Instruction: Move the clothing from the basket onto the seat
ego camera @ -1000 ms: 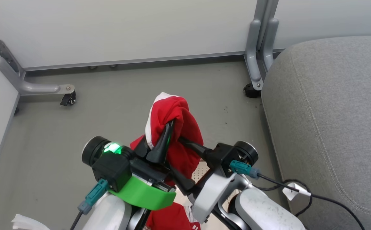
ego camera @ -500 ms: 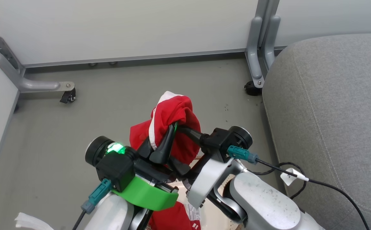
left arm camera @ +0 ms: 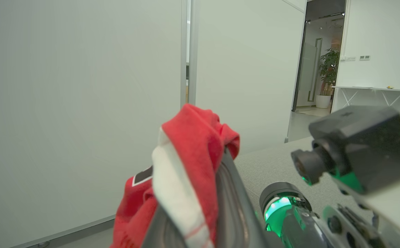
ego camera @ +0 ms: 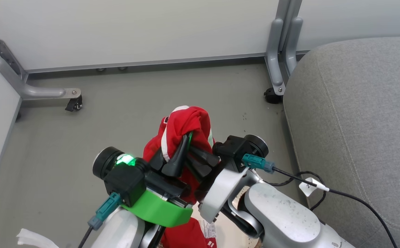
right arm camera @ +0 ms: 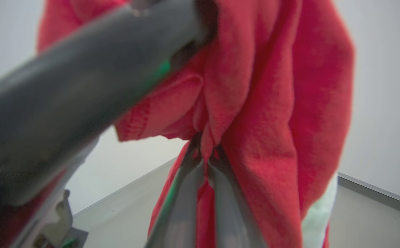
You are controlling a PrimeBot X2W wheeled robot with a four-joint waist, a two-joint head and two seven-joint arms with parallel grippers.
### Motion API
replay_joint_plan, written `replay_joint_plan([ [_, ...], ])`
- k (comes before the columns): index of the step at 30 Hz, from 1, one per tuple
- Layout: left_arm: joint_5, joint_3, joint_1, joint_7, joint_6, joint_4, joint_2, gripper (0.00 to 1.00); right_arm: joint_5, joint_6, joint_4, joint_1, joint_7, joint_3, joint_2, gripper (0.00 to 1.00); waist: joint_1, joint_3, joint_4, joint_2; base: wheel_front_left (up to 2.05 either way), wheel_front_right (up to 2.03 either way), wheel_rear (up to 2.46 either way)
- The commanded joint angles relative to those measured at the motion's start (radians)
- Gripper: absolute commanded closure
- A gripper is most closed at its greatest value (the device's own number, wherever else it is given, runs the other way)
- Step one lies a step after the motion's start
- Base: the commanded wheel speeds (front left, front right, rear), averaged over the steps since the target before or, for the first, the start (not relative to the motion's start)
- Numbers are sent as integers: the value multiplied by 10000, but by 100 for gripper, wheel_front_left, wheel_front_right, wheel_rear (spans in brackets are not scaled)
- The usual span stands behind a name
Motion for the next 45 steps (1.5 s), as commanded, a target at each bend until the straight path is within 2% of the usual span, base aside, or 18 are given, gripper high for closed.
replay_joint_plan([
  [1,-45,3,-124,-38,-32,-17,14,100,58,1,46,-86,-58,24,-17,100,0,4,1,0,0,0,0],
  [8,-10,-74,-124,-38,-32,60,79,100,92,1,124,-133,-111,3,-16,100,0,29,37,0,0,0,0],
  [9,-26,-67,-126,-38,-32,69,71,91,88,1,135,-143,-113,-5,-16,100,0,31,44,0,0,0,0],
  [10,-58,14,-101,-38,-26,63,29,35,75,1,144,-162,-132,-21,-16,100,0,37,56,0,0,0,0],
  [11,-51,72,-73,-38,17,64,-4,0,52,1,162,-178,-138,-44,-16,100,0,41,67,0,0,0,0],
  [16,69,274,139,-38,68,0,-4,0,-157,1,320,-262,-208,-277,-18,100,0,48,106,0,0,0,0],
  [33,315,-127,1628,835,143,20,1193,0,-970,1,1045,-151,-376,-1397,-17,100,0,114,108,0,0,0,0],
  [45,393,-368,1870,927,235,316,1372,0,-1140,1,1045,160,-310,-1512,-22,100,0,230,-32,0,0,0,0],
])
